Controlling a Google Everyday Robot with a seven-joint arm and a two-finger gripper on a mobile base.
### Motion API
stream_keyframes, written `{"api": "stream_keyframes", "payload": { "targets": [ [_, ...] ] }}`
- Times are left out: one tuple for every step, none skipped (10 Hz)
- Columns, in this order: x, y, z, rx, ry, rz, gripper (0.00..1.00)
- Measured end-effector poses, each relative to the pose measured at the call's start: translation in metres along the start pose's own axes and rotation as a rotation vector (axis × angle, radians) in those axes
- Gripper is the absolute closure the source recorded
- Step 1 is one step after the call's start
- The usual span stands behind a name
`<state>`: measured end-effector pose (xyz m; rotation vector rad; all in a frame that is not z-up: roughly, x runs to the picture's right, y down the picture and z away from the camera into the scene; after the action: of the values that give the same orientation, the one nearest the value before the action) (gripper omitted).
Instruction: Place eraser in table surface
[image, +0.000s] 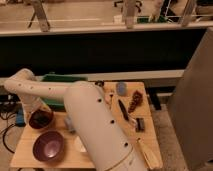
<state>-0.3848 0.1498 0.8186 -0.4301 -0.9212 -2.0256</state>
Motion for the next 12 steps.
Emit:
{"api": "stream_keyframes", "payload": {
  "targets": [
    [0.0001, -0.0004, -0.0010, 0.015, 0.010, -0.004, 0.31],
    [0.0007, 0.0003, -0.0018, 0.028, 0.020, -0.009, 0.32],
    [0.0009, 0.0006, -0.0023, 0.034, 0.025, -0.012, 0.37],
    [0.0011, -0.0014, -0.0026, 0.039, 0.029, -0.018, 0.42],
    [0.0011, -0.0031, -0.0024, 0.040, 0.030, -0.023, 0.43],
    [0.0010, -0.0030, -0.0025, 0.041, 0.031, -0.025, 0.43],
    [0.0010, -0.0022, -0.0026, 0.041, 0.031, -0.026, 0.43],
    [0.0015, -0.0016, -0.0027, 0.040, 0.031, -0.025, 0.43],
    [0.0013, -0.0005, -0.0028, 0.032, 0.027, -0.025, 0.43],
    [0.0009, 0.0016, -0.0019, 0.008, 0.008, -0.024, 0.43],
    [0.0006, 0.0029, -0.0003, -0.007, -0.007, -0.019, 0.43],
    [-0.0004, 0.0043, 0.0013, -0.016, -0.018, -0.007, 0.43]
  ]
}}
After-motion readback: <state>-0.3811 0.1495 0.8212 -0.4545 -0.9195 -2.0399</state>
